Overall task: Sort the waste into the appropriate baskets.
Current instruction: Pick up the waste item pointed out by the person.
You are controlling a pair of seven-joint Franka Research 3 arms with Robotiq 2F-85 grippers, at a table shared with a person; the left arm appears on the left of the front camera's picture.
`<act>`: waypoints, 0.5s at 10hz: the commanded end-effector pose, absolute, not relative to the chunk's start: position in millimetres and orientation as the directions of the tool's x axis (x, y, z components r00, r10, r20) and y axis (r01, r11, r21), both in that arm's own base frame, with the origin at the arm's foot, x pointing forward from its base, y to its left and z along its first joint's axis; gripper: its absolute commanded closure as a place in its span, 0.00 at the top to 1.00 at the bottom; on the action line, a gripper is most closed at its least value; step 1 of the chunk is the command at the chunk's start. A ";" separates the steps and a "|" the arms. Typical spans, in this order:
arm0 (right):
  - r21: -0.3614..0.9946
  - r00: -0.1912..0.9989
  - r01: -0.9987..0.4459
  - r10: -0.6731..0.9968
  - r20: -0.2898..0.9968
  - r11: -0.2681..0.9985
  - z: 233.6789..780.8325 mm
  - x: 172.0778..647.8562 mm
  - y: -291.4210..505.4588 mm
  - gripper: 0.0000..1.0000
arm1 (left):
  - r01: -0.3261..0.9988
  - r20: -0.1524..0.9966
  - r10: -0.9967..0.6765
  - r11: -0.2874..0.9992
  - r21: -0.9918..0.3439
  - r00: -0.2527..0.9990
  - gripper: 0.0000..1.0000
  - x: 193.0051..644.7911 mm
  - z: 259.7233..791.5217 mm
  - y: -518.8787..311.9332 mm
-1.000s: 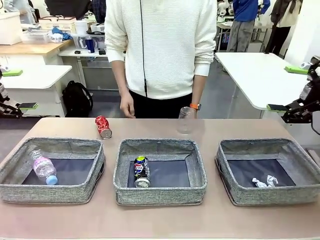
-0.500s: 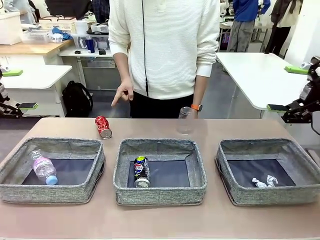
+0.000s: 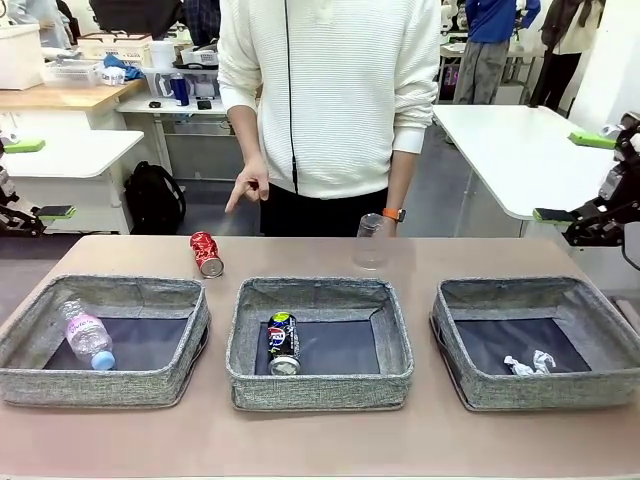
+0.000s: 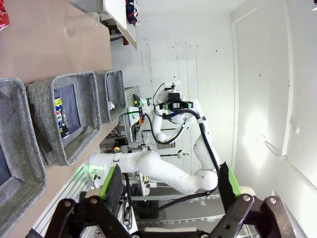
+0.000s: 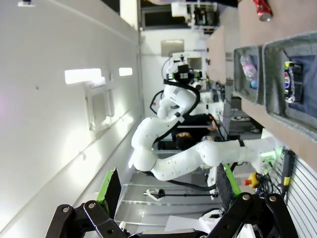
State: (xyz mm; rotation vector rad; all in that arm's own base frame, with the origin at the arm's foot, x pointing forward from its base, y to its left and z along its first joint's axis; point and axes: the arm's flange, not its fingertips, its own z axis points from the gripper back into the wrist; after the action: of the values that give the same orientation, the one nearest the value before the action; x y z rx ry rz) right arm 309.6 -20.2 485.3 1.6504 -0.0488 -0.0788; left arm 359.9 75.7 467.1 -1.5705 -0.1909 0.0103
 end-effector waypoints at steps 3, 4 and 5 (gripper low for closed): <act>0.996 0.997 0.011 -0.073 -0.017 -0.085 486.2 309.0 -21.1 1.00 | -0.296 -0.100 0.319 0.658 -0.693 0.942 1.00 414.3 522.9 -0.4; 0.996 0.997 0.011 -0.073 -0.017 -0.085 486.2 309.0 -21.1 1.00 | -0.337 -0.088 0.339 0.806 -0.486 0.937 1.00 445.9 534.3 -34.5; 0.996 0.997 0.011 -0.073 -0.017 -0.085 486.2 309.0 -21.1 1.00 | -0.370 -0.074 0.364 0.885 -0.282 0.928 1.00 474.0 535.4 -65.6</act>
State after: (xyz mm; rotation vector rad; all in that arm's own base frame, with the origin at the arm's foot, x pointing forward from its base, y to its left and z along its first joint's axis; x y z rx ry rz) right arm 309.7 -19.8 484.4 1.6495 -0.0461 -0.0804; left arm 437.5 -50.4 543.8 -0.9828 -0.2723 0.2345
